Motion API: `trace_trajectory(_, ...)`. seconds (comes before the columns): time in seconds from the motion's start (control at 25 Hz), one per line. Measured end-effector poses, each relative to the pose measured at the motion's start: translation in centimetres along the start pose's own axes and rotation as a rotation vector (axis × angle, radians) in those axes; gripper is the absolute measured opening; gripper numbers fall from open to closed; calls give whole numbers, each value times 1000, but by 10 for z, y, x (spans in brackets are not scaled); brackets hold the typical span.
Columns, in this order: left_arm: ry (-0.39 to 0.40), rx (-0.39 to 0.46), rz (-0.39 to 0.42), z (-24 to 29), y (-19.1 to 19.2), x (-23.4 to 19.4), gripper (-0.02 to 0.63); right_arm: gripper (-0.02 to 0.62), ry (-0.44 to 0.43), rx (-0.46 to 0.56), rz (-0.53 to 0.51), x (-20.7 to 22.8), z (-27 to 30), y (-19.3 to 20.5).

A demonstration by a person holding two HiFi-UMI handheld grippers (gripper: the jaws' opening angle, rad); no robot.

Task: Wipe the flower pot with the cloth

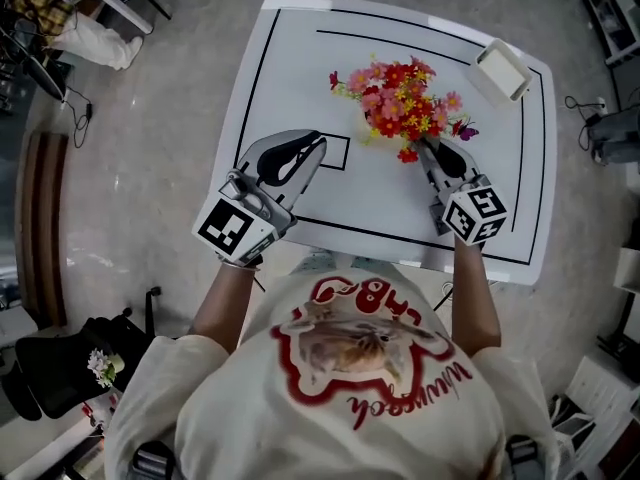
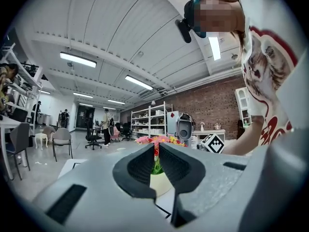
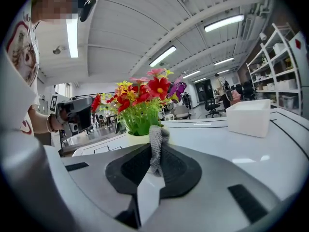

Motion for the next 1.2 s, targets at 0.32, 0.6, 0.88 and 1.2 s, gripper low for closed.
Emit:
trace_trajectory(0.32,41,25,-54,-23,6,-20,34,43,143,27,32,-15,-1,5)
trace_trajectory(0.6,86,21,-72,-37,14,-29,34,43,235,50,48,-28,-2,7)
trace_trajectory(0.88,88,88,-134,-46,9,-45,34,44,277,62,53,-40,-2,9)
trace_trajectory(1.2,101,71,-133,-50,16,-51,34,44,342,87,74,-53,-1,12)
Point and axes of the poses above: the fingertips, and each gripper's own axes: z forward along the fingers, x to its right, y out of its underside, the point moved 5 cm from there along -z, backward along the fingers, and after that the axes turned 8 degrees about y, right-handed, at the moved point
